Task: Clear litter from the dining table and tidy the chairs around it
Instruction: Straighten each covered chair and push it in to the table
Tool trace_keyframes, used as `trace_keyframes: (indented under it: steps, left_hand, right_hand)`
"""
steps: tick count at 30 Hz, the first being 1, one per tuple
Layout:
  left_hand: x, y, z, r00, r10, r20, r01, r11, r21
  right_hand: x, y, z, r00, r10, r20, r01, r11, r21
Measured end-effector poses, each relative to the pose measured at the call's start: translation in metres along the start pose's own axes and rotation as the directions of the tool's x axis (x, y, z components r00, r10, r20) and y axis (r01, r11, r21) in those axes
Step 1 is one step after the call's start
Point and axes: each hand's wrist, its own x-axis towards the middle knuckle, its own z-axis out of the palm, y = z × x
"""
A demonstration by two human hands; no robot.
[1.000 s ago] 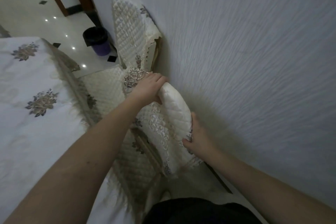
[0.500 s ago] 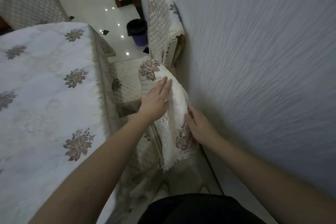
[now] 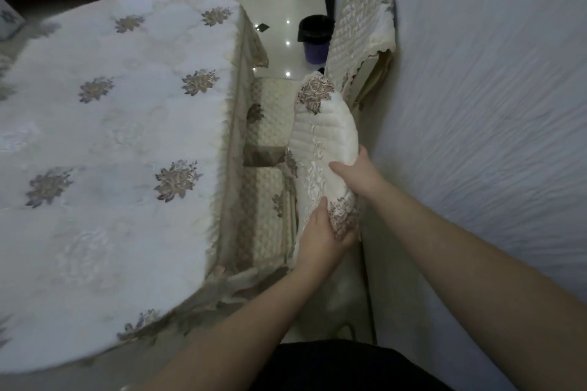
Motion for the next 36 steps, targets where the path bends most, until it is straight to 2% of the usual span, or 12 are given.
trace_keyframes:
  steps: [2, 5, 10, 14, 29, 36]
  left_hand:
    - [-0.003, 0.000, -0.001, 0.997, -0.073, 0.006, 0.072, 0.997, 0.032]
    - [-0.005, 0.006, -0.005, 0.994, -0.109, 0.015, 0.107, 0.989, 0.101]
    - [-0.004, 0.017, -0.013, 0.993, -0.106, 0.049, 0.095, 0.978, 0.187]
    - [-0.008, 0.013, -0.023, 0.993, -0.085, 0.080, 0.059, 0.959, 0.278]
    - [-0.025, 0.003, -0.035, 0.992, -0.088, 0.088, 0.047, 0.919, 0.391]
    - [-0.022, 0.006, -0.027, 0.996, -0.057, 0.075, 0.025, 0.928, 0.371]
  right_hand:
    - [0.000, -0.001, 0.000, 1.000, 0.026, 0.000, -0.026, 0.999, -0.044]
    - [0.000, -0.002, -0.002, 1.000, 0.021, -0.009, -0.021, 0.995, -0.099]
    - [-0.005, -0.006, 0.001, 0.997, -0.061, -0.048, 0.053, 0.988, -0.148]
    - [-0.010, -0.004, 0.007, 0.997, -0.063, -0.051, 0.054, 0.984, -0.169]
    - [-0.023, 0.007, 0.019, 0.994, -0.102, -0.043, 0.093, 0.980, -0.173]
    - [-0.014, 0.009, 0.011, 0.994, -0.105, -0.010, 0.102, 0.980, -0.173]
